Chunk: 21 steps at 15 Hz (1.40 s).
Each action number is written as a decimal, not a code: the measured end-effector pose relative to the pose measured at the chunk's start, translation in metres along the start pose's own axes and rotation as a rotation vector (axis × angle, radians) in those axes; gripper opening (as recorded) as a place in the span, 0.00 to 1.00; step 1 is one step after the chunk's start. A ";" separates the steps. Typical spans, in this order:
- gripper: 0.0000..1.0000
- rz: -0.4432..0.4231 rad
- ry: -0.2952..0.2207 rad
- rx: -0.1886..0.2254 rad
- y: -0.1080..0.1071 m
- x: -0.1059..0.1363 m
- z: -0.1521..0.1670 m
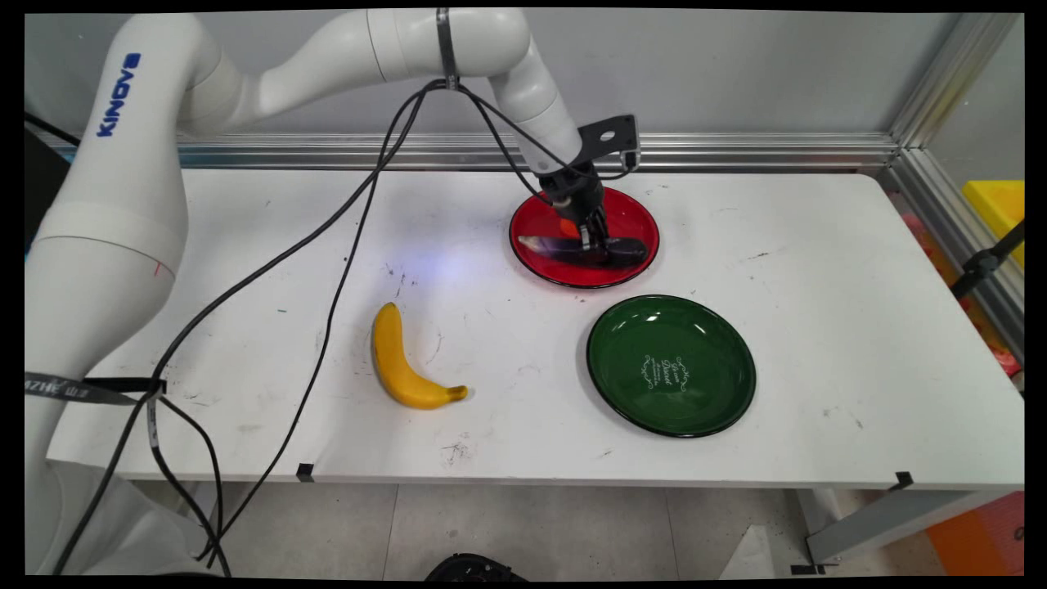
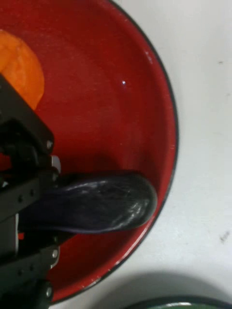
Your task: Place the picked object on the table
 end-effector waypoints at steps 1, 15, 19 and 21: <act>0.00 -0.001 0.001 0.004 0.002 0.004 -0.006; 0.00 -0.048 -0.031 0.004 0.100 -0.015 -0.089; 0.00 -0.029 -0.044 0.014 0.126 -0.043 -0.097; 0.00 -0.021 -0.046 0.018 0.134 -0.054 -0.097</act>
